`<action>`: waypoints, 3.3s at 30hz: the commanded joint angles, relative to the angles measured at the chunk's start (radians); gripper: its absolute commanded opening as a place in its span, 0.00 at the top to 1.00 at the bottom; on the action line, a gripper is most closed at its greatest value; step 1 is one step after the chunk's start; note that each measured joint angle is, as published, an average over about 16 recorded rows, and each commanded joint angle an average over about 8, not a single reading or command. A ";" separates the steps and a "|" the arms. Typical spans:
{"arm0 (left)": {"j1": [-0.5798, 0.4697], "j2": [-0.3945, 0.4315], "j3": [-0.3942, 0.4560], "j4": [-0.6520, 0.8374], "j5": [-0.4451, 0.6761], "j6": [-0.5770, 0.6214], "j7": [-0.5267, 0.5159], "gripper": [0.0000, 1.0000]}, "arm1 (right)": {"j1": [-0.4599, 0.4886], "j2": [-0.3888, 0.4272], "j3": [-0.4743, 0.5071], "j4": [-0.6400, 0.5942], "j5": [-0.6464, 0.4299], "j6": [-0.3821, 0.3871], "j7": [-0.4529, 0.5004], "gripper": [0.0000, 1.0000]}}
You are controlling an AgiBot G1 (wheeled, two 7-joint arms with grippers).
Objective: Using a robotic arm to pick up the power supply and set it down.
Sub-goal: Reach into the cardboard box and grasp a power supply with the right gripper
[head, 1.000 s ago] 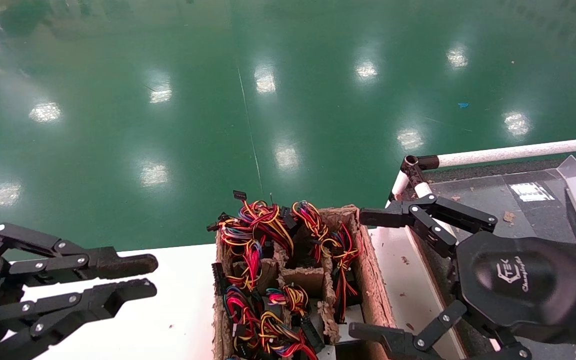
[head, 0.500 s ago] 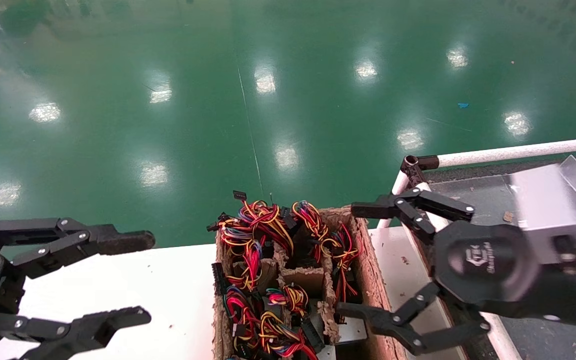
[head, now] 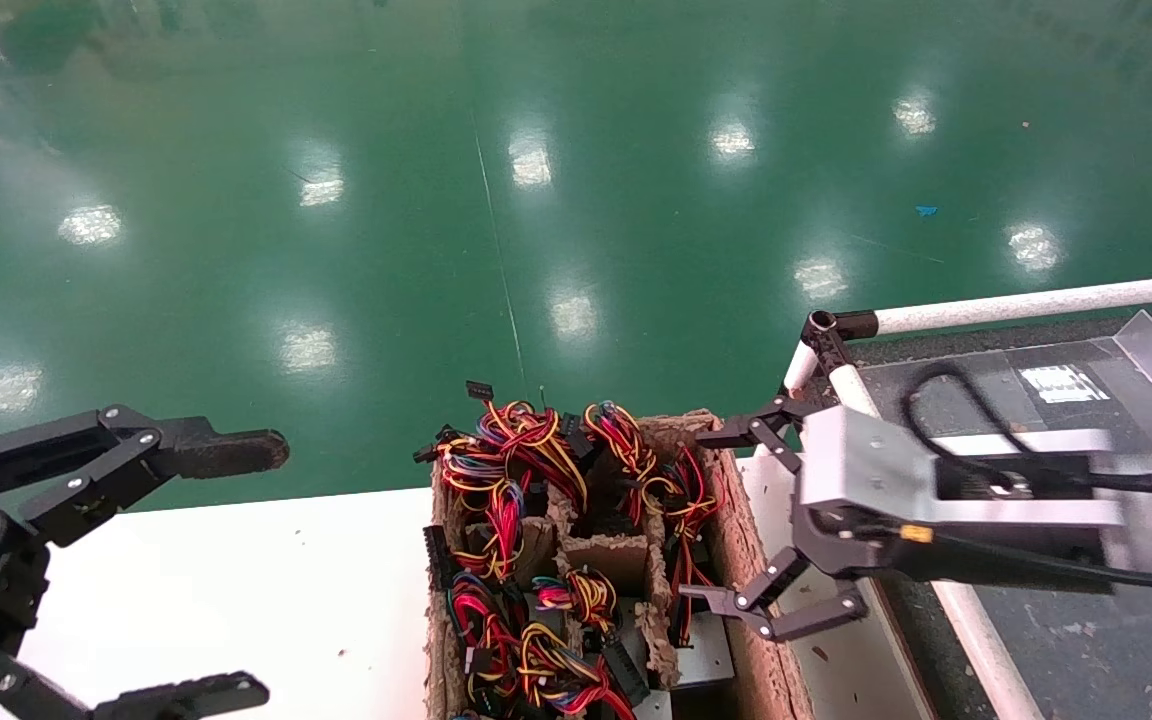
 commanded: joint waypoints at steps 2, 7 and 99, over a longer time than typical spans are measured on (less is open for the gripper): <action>0.000 -0.001 0.002 0.000 -0.001 -0.001 0.001 0.00 | 0.021 -0.025 -0.027 0.003 -0.073 0.017 -0.010 0.00; -0.001 -0.002 0.005 0.000 -0.004 -0.002 0.003 0.00 | 0.046 -0.071 -0.072 0.008 -0.202 0.054 -0.048 0.00; -0.010 -0.021 0.047 0.001 -0.031 -0.015 0.028 0.00 | 0.095 -0.149 -0.125 0.011 -0.423 0.105 0.093 1.00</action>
